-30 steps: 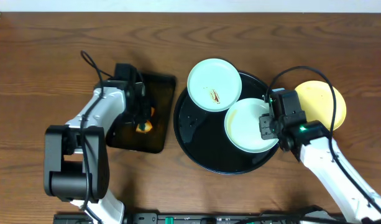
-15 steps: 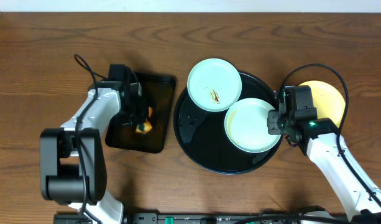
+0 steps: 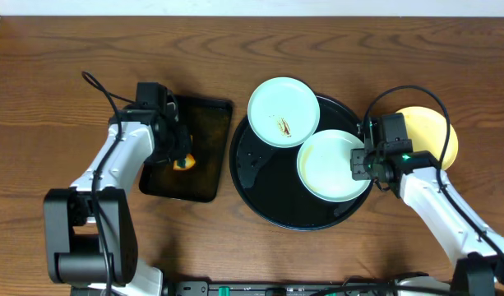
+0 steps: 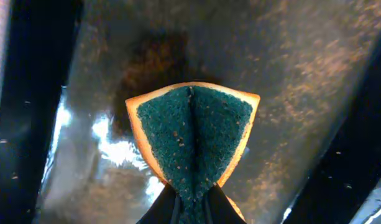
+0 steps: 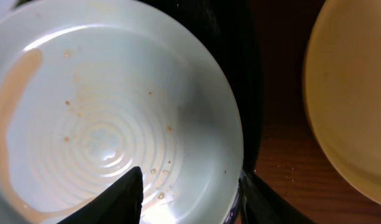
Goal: Clean dirty plates on tray and stack at the side
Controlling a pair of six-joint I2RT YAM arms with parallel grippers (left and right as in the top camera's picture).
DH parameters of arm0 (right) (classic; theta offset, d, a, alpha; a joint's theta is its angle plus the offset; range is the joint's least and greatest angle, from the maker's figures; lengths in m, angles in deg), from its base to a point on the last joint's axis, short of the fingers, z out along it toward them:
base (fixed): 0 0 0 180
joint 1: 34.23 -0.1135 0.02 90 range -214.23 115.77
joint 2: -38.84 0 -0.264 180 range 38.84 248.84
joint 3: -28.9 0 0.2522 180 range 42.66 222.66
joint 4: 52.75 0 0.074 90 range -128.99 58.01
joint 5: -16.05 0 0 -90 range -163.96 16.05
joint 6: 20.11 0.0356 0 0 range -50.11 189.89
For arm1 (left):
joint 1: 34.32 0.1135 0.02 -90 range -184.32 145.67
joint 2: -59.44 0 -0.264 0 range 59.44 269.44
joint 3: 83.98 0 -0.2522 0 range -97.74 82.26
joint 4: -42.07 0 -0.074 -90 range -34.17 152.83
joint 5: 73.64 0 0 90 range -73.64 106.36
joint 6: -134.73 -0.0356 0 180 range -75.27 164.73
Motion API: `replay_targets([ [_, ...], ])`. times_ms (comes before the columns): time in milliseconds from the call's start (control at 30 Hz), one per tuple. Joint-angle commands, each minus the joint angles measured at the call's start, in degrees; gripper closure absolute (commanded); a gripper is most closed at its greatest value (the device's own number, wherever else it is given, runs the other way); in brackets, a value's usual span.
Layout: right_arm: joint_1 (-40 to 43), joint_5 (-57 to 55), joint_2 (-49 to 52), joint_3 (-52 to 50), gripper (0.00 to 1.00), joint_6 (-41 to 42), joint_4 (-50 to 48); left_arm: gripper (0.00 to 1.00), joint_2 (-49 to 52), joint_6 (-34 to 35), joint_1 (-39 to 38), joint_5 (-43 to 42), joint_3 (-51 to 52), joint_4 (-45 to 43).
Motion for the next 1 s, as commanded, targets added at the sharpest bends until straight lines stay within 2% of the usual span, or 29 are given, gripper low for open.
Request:
replay_targets([
  [0, 0.74, -0.83, 2.21, 0.46, 0.53, -0.92, -1.22, 0.90, 1.79, 0.28, 0.02, 0.87, 1.57, -0.37],
  [467, 0.74, -6.08, 8.44, 0.46, 0.51, 0.39, -5.75, 0.90, 2.03, 0.31, 0.02, 0.87, 1.57, -0.55],
  [633, 0.72, -0.37, 9.40, 0.46, 0.57, 0.35, -5.51, 0.90, 2.03, 0.31, 0.02, 0.87, 1.57, -0.55],
  [767, 0.72, 2.14, 9.40, 0.46, 0.65, 0.37, -5.51, 0.90, 2.03, 0.31, 0.02, 0.87, 1.57, -0.55],
  [967, 0.72, 2.69, 9.40, 0.46, 0.69, 0.37, -3.23, 0.90, 2.03, 0.31, 0.02, 0.87, 1.57, -0.35],
])
